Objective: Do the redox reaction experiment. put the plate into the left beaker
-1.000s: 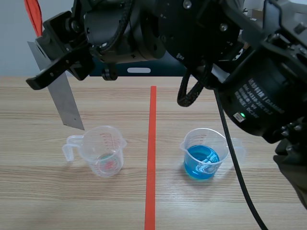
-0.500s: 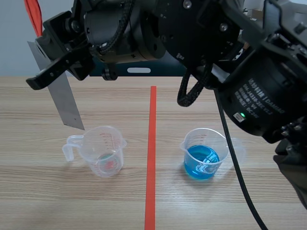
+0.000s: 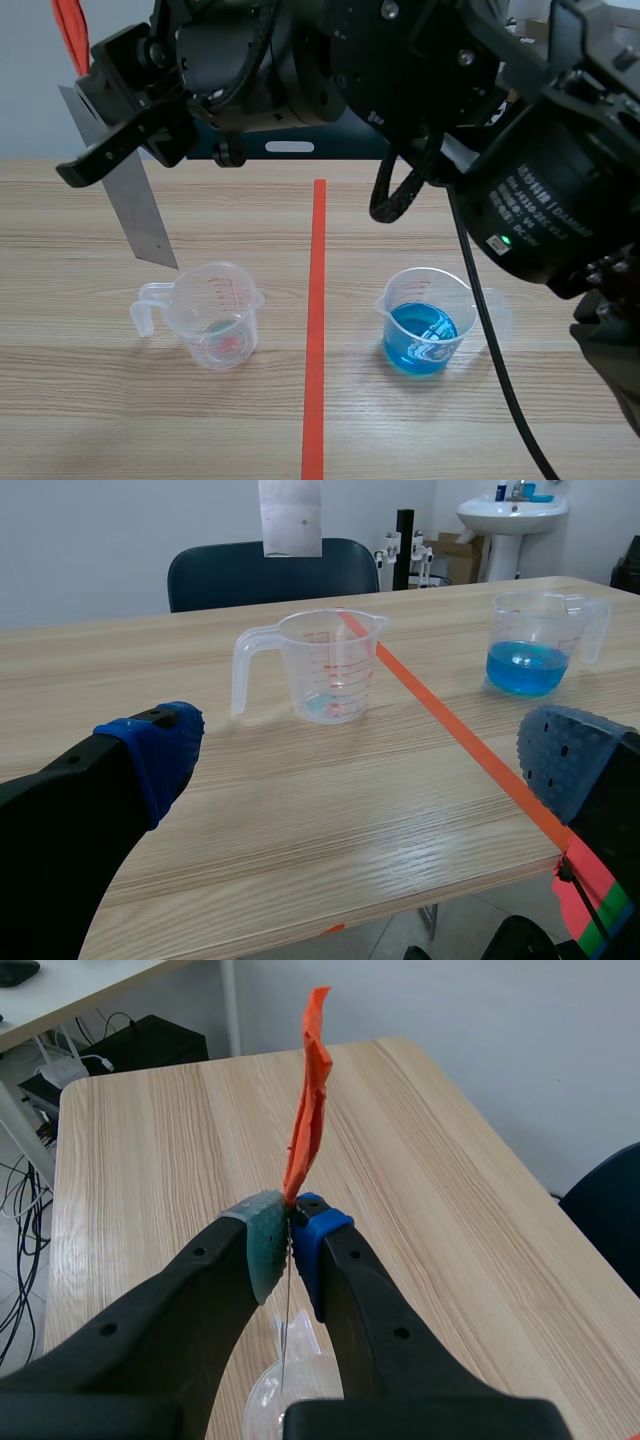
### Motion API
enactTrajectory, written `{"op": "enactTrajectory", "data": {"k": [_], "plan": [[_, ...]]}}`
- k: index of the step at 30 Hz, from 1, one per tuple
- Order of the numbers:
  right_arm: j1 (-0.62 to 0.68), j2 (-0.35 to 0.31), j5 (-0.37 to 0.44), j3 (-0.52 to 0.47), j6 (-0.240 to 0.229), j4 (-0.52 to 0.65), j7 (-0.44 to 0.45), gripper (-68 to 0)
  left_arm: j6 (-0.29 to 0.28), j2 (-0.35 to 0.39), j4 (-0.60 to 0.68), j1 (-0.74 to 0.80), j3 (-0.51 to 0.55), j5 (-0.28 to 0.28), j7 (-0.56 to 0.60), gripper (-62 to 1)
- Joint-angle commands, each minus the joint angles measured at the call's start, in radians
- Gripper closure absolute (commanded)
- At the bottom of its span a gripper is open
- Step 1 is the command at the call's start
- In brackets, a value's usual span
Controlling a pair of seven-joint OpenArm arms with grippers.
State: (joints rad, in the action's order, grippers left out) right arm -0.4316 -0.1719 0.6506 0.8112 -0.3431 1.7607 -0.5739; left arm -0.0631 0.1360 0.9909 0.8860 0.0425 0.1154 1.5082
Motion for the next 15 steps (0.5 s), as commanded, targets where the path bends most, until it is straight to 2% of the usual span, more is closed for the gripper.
{"op": "enactTrajectory", "data": {"k": [1, 4, 10, 15], "plan": [[-0.011, 0.009, 0.003, -0.005, 0.007, 0.001, 0.019, -0.6, -0.002, -0.002, 0.014, 0.008, 0.003, 0.001, 0.046, -62.3], [-0.011, 0.008, -0.005, -0.005, 0.007, -0.002, 0.019, -0.6, -0.002, -0.002, 0.014, 0.008, 0.003, 0.001, 0.046, -62.3], [0.048, 0.005, -0.090, -0.005, 0.006, -0.003, 0.037, -0.6, -0.002, -0.002, 0.014, 0.008, 0.003, 0.001, 0.046, -62.3], [0.078, -0.025, -0.121, -0.005, 0.006, -0.007, 0.110, -0.6, -0.002, -0.002, 0.014, 0.008, 0.003, 0.001, 0.046, -62.3]]}}
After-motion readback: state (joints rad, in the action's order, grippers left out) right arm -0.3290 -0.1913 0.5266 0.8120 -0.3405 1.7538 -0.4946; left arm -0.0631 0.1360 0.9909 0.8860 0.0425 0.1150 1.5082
